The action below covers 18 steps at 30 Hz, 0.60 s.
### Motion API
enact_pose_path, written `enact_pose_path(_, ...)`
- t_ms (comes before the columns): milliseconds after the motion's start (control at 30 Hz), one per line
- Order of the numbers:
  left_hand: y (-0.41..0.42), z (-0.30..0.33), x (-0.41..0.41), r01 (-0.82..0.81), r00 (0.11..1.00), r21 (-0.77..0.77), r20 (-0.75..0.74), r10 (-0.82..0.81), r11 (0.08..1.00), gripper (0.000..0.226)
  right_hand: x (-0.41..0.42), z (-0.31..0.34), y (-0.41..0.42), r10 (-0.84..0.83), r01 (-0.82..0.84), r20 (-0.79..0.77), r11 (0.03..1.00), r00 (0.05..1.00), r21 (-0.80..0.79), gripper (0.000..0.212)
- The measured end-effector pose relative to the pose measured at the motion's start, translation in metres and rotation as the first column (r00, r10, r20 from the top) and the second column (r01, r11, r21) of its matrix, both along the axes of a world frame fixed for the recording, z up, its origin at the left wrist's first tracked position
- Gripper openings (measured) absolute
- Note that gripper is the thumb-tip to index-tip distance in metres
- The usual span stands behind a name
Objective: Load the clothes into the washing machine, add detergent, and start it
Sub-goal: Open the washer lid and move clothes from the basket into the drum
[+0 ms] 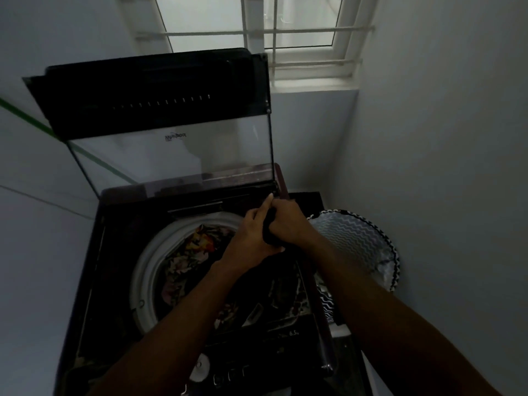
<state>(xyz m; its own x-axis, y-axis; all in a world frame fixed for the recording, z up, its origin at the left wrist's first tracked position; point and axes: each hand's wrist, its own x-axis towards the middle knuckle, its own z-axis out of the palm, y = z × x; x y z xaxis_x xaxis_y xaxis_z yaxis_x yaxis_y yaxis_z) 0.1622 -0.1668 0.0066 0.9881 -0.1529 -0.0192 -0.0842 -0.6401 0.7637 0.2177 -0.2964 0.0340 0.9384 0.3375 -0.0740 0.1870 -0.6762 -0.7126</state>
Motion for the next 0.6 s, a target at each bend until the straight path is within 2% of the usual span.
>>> enact_pose_path(100,0.025,-0.007,-0.005,-0.150,0.989,0.055,0.023,0.149,0.987,0.087,-0.014,-0.003,0.028,0.051,-0.028,-0.158,0.989,0.986,0.148,0.015)
enact_pose_path(200,0.061,-0.015,-0.015,-0.253,0.967,0.166,0.050,0.249,0.953,0.040,-0.025,-0.012,0.045,0.107,0.004,-0.358,0.955,0.928,0.297,0.033)
enact_pose_path(267,0.083,-0.018,-0.027,-0.376,0.926,0.168,0.019,0.378,0.911,0.024,-0.027,-0.017,0.046,0.147,-0.023,-0.412,0.956,0.899,0.291,0.047)
enact_pose_path(333,0.099,-0.023,-0.045,-0.452,0.889,0.095,-0.034,0.457,0.887,0.015,-0.021,-0.019,0.036,0.126,-0.101,-0.279,0.990,0.952,0.102,0.051)
enact_pose_path(367,0.106,-0.027,-0.055,-0.472,0.879,0.055,-0.044,0.474,0.880,0.014,-0.018,-0.019,0.028,0.113,-0.129,-0.176,0.988,0.978,-0.083,0.054)
enact_pose_path(433,0.118,-0.039,-0.067,-0.497,0.867,0.058,-0.024,0.499,0.866,0.025,-0.015,-0.020,0.008,0.063,-0.064,-0.018,0.879,0.998,-0.473,0.065)
enact_pose_path(467,0.123,-0.047,-0.070,-0.491,0.866,0.117,-0.037,0.498,0.863,0.032,-0.013,-0.024,-0.002,0.016,-0.018,-0.009,0.816,1.000,-0.578,0.073)
enact_pose_path(500,0.128,-0.057,-0.071,-0.464,0.871,0.198,-0.074,0.485,0.863,0.034,-0.013,-0.028,-0.011,-0.044,0.001,-0.054,0.784,0.998,-0.621,0.081)
enact_pose_path(533,0.130,-0.063,-0.071,-0.422,0.870,0.293,-0.135,0.474,0.858,0.031,-0.012,-0.033,-0.016,-0.099,0.005,-0.125,0.800,0.987,-0.600,0.083)
enact_pose_path(600,0.129,-0.076,-0.071,-0.316,0.874,0.437,-0.212,0.438,0.842,0.035,-0.013,-0.041,-0.016,-0.157,0.046,-0.186,0.868,0.970,-0.494,0.066)
